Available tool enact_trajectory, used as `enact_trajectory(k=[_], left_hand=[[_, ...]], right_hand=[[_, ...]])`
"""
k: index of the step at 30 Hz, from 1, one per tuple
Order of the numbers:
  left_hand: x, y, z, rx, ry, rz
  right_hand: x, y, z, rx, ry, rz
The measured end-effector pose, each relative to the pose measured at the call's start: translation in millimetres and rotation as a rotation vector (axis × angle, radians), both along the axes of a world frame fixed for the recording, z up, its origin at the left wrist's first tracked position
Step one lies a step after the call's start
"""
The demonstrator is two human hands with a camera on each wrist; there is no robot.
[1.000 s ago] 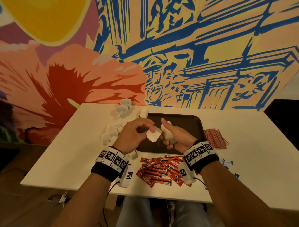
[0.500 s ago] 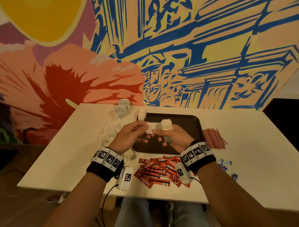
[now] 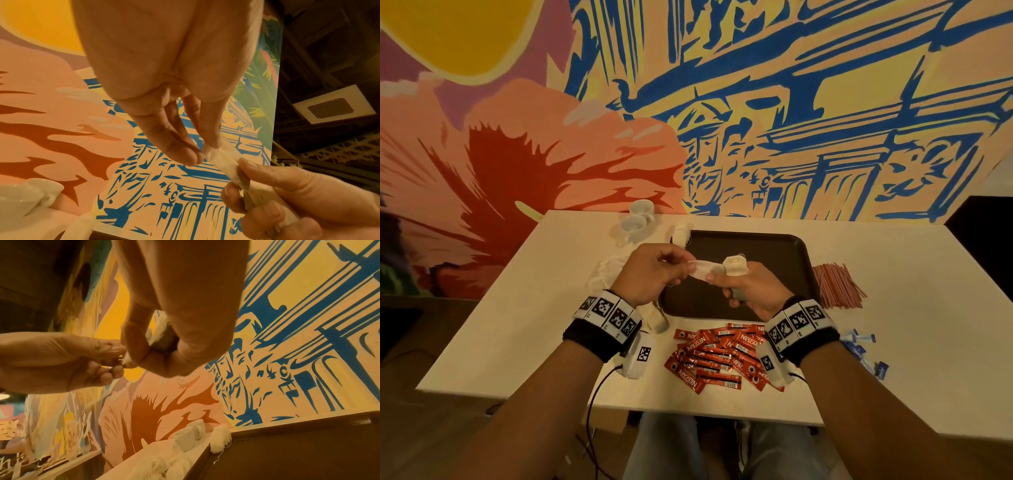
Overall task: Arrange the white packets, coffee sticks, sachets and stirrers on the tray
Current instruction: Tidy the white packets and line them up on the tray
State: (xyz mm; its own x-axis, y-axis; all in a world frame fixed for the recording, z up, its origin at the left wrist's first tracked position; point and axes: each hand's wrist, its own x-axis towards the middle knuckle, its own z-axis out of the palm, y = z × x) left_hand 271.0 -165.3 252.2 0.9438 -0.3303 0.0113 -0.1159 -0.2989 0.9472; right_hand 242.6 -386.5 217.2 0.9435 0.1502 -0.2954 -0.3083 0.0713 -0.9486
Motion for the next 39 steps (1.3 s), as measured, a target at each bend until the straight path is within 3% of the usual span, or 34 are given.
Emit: enact_trajectory(k=[7, 12, 17, 25, 31, 39], left_hand=[[21, -6, 2, 0.002, 0.04, 0.048], [39, -4, -1, 0.07, -0.023, 0.032], [70, 0, 1, 0.171, -0.119, 0.081], [166, 12, -3, 0.45, -0.288, 0.15], [214, 3, -48, 0.842, -0.211, -0.043], [252, -13, -120, 1.044, -0.059, -0.165]], right_hand=[[15, 6, -11, 0.02, -0.023, -0.05], [28, 10, -16, 0.016, -0.029, -0.073], [47, 7, -22, -0.03, 0.131, -0.094], [81, -8, -29, 0.193, 0.317, -0.206], [95, -11, -53, 0.122, 0.282, -0.177], [108, -9, -77, 0.129, 0.312, -0.18]])
